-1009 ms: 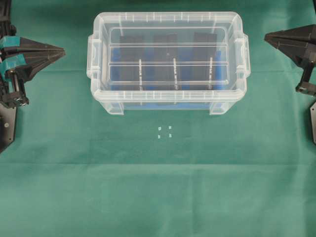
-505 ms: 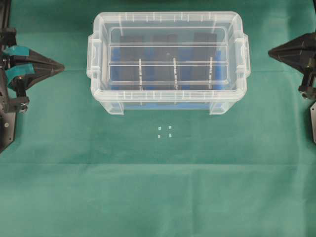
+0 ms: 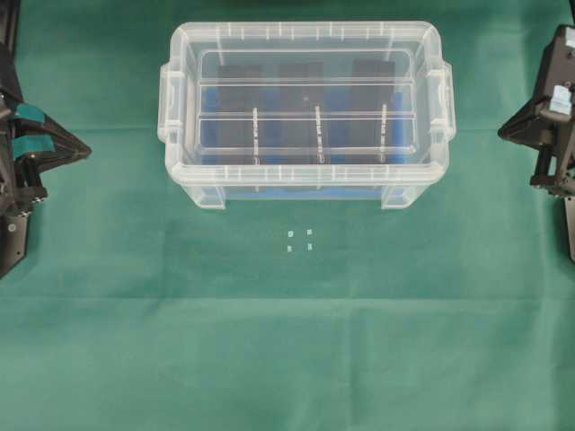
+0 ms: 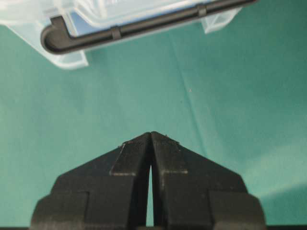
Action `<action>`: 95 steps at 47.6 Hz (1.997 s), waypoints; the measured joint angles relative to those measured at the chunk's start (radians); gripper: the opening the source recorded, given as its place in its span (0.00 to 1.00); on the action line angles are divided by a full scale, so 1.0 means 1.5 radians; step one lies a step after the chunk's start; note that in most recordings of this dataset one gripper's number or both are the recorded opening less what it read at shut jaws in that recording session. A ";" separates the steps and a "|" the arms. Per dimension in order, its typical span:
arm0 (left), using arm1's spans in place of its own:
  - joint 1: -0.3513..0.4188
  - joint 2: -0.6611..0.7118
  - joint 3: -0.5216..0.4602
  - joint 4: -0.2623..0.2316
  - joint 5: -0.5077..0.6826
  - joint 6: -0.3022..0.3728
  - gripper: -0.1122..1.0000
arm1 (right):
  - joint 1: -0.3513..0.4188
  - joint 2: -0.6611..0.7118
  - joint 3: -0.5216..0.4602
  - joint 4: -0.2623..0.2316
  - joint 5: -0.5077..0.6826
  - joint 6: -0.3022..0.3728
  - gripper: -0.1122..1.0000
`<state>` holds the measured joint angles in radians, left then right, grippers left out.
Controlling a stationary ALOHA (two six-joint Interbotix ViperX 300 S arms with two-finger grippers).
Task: Clamp the lid of the box with both arms, then lift and open it.
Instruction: 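Rotate both grippers to point downward beside the box lid, then move both grippers inward to the lid's left and right edges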
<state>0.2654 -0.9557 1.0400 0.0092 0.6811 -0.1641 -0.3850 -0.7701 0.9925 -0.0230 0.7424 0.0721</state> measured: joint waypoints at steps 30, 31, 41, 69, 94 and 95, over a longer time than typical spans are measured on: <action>0.000 0.028 -0.011 0.009 0.042 0.130 0.11 | 0.001 0.010 -0.022 -0.043 0.038 -0.019 0.10; 0.001 0.028 -0.013 0.010 0.045 0.135 0.11 | 0.000 0.012 -0.025 -0.044 0.042 -0.022 0.10; 0.000 0.032 -0.037 0.009 0.098 0.144 0.11 | 0.002 0.034 -0.032 -0.054 0.062 -0.091 0.10; -0.020 0.053 -0.046 0.009 0.141 0.146 0.11 | 0.005 0.055 -0.046 -0.055 0.064 -0.165 0.10; 0.016 0.193 -0.092 0.013 0.109 0.159 0.11 | 0.005 0.119 -0.071 -0.071 0.032 -0.165 0.10; 0.018 0.200 -0.095 0.014 0.108 0.164 0.11 | 0.004 0.122 -0.072 -0.073 0.030 -0.165 0.10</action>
<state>0.2930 -0.6550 0.8974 0.0307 0.8437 0.0813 -0.3789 -0.5875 0.8851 -0.1319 0.7869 -0.1749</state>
